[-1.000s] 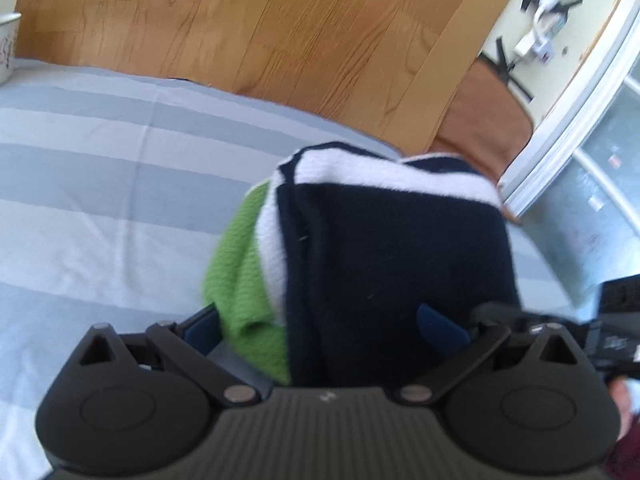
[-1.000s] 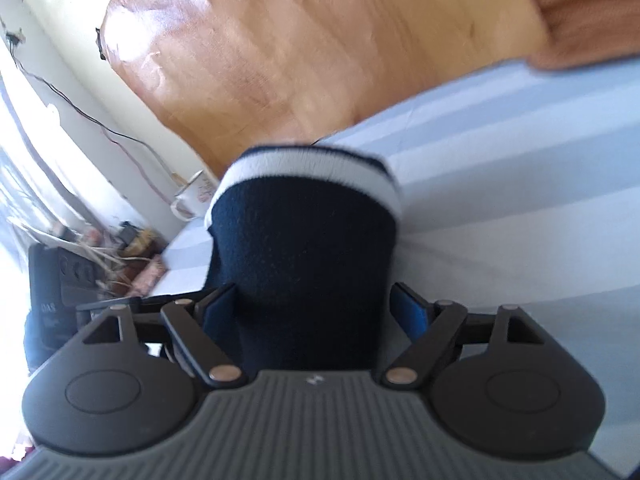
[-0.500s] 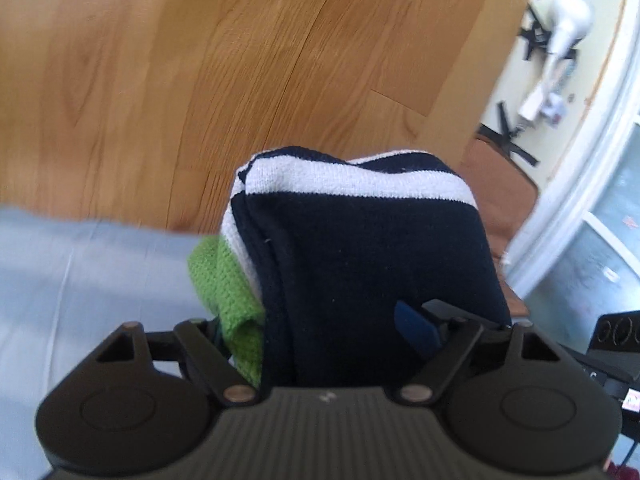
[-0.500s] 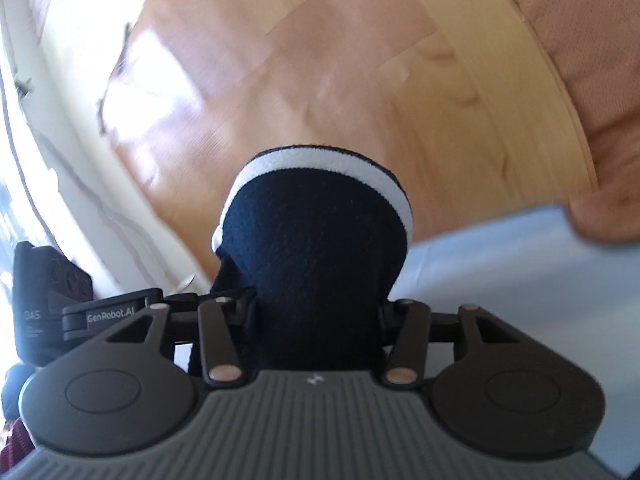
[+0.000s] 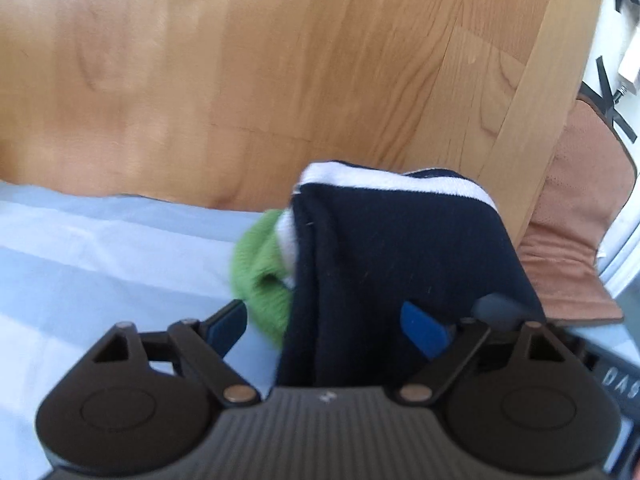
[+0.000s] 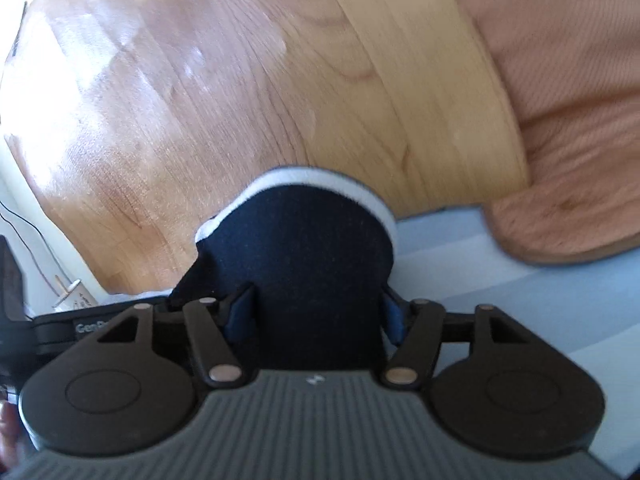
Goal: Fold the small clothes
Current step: 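Carry the folded sweater with both grippers and lower it onto the bed, then open both grippers and release the folded sweater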
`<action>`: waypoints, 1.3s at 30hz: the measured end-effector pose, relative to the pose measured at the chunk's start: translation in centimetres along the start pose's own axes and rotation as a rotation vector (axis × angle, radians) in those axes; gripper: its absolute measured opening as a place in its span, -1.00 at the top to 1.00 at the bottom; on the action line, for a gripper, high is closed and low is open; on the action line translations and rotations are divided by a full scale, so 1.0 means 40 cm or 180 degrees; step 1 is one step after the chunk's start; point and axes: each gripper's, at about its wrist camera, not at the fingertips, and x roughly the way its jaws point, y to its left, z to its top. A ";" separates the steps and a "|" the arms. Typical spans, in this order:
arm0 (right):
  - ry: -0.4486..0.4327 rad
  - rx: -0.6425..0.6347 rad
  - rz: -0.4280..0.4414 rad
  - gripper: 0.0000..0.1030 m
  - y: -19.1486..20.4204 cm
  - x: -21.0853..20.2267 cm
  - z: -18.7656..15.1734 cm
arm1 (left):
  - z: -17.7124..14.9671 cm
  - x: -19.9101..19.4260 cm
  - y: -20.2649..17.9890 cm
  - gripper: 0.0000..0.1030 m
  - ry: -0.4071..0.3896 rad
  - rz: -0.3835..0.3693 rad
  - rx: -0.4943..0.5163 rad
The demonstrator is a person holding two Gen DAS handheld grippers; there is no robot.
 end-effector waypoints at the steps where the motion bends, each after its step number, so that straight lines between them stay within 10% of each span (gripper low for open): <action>1: -0.0054 -0.0053 -0.0080 -0.50 0.004 -0.019 0.001 | -0.013 -0.026 -0.006 -0.71 -0.0030 0.0133 0.0072; 11: 0.0171 0.0005 -0.0434 -0.72 0.029 -0.263 -0.190 | -0.229 -0.227 -0.047 -0.99 -0.0050 0.0790 0.0488; 39: 0.0106 -0.0116 -0.0587 -1.00 0.102 -0.493 -0.383 | -0.443 -0.405 -0.067 -1.00 0.0161 0.0625 0.0458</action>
